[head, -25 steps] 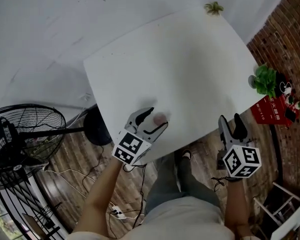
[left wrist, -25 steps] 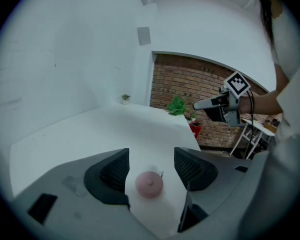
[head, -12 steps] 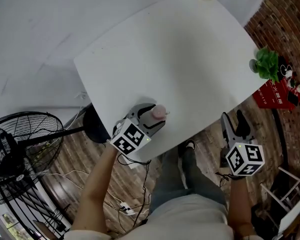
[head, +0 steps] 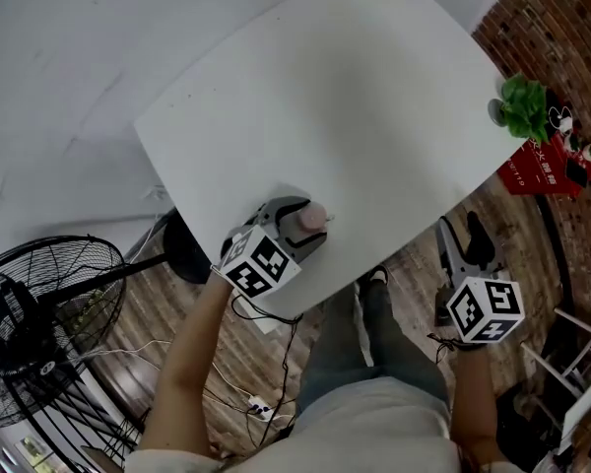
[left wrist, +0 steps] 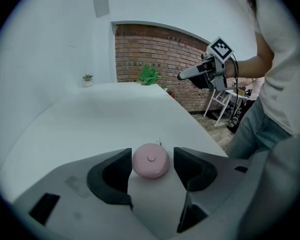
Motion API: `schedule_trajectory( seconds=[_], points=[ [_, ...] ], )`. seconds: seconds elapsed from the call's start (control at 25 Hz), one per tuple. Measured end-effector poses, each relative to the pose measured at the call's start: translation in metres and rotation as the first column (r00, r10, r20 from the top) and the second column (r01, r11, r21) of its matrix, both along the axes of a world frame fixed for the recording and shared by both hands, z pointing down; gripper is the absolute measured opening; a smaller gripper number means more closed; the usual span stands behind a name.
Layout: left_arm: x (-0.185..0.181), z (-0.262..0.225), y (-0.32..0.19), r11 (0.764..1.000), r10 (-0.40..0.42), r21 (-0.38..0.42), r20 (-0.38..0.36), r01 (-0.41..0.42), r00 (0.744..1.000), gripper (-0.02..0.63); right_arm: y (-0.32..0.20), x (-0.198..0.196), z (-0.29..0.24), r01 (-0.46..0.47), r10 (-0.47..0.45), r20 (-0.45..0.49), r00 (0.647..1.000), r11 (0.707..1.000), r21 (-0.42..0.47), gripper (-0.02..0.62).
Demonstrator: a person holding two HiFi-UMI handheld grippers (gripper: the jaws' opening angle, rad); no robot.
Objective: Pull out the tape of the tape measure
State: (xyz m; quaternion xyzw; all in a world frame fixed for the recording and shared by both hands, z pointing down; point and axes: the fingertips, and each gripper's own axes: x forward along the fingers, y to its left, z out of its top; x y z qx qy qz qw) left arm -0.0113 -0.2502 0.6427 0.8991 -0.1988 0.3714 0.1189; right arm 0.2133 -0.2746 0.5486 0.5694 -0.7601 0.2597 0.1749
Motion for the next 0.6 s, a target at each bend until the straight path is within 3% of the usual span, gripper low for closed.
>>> schedule_trajectory(
  seconds=[0.16,0.6],
  points=[
    [-0.0018,0.0014,-0.0013,1.0,0.02,0.002,0.017,-0.02,1.0,0.227,0.002,0.0008,0.0006,-0.017,0.017,0.003,1.0,1.0,-0.003,0.255],
    [-0.0016,0.0027,-0.0015,0.999,0.046,0.007,0.028,-0.047,0.999,0.224,0.0019,0.0017,-0.0027,-0.04,0.04,0.009,0.999,0.999,0.002,0.253]
  ],
)
